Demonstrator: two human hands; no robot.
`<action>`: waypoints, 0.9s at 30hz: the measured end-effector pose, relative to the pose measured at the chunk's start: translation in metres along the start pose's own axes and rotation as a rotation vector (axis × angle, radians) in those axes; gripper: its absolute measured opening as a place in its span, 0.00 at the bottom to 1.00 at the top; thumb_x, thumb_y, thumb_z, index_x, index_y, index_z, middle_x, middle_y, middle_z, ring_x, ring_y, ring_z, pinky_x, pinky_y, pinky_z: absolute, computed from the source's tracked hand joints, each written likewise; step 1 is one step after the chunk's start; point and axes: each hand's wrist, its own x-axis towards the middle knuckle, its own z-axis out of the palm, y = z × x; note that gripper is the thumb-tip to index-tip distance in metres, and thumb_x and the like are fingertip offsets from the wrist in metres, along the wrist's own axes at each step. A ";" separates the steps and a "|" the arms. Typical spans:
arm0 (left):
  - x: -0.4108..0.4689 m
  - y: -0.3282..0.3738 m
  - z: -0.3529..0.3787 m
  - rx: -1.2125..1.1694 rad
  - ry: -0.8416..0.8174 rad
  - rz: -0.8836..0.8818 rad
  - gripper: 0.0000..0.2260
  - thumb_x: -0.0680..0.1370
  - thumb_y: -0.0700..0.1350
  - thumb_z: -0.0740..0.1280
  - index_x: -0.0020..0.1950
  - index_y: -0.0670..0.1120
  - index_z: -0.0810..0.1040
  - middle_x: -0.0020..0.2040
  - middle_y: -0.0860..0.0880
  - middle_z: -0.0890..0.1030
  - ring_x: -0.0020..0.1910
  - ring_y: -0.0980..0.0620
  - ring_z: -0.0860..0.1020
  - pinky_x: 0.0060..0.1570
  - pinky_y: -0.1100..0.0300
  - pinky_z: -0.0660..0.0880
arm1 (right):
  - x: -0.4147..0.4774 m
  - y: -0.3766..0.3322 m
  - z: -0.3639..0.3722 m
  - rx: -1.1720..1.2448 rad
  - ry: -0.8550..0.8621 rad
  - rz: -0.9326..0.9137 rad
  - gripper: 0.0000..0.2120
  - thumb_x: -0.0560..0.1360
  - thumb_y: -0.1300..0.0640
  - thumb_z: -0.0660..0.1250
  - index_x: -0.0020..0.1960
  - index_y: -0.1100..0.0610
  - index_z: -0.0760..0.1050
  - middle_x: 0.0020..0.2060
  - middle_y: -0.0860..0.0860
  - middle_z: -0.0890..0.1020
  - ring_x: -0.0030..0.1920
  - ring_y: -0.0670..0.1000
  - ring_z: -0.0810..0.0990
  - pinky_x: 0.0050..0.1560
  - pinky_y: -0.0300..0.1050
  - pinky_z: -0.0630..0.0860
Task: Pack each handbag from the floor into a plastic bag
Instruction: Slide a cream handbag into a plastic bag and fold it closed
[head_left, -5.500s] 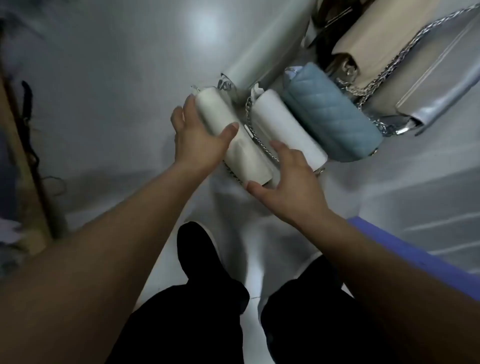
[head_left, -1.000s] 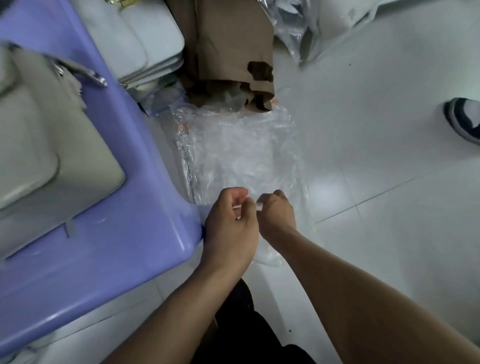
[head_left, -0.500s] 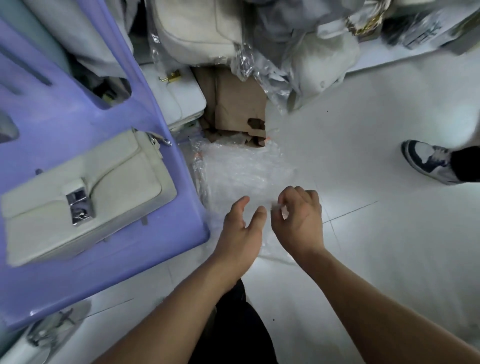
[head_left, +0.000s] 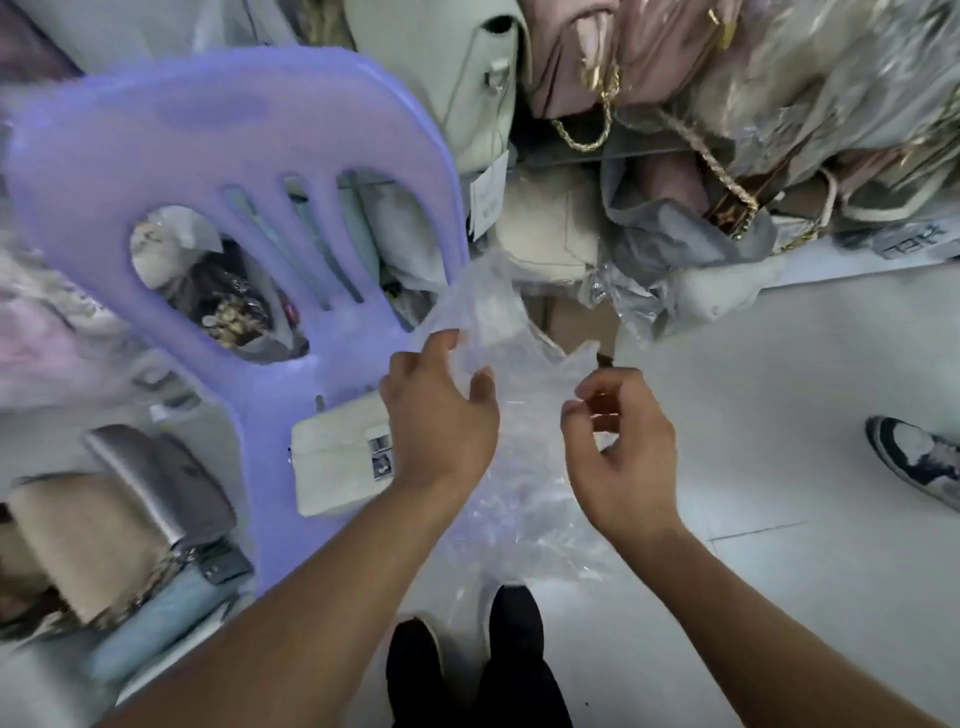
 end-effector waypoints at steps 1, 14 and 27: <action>-0.001 -0.007 -0.013 0.058 0.008 0.006 0.17 0.78 0.50 0.70 0.66 0.55 0.75 0.55 0.46 0.72 0.60 0.43 0.72 0.60 0.60 0.66 | 0.008 -0.007 0.008 -0.012 0.042 0.035 0.08 0.77 0.53 0.68 0.54 0.46 0.72 0.50 0.46 0.78 0.48 0.47 0.80 0.46 0.41 0.76; -0.015 -0.124 -0.166 0.693 0.037 -0.370 0.14 0.81 0.60 0.59 0.61 0.60 0.80 0.64 0.55 0.76 0.65 0.39 0.66 0.62 0.47 0.61 | 0.002 -0.027 0.144 -0.516 -0.724 0.087 0.22 0.79 0.52 0.67 0.73 0.49 0.70 0.70 0.54 0.72 0.63 0.62 0.77 0.62 0.57 0.77; -0.040 -0.230 -0.137 0.592 0.105 -0.514 0.09 0.82 0.44 0.62 0.51 0.51 0.82 0.56 0.47 0.70 0.57 0.41 0.67 0.55 0.47 0.64 | 0.053 -0.008 0.200 -1.071 -1.012 -0.276 0.45 0.72 0.29 0.67 0.82 0.43 0.53 0.79 0.52 0.63 0.79 0.58 0.58 0.77 0.58 0.56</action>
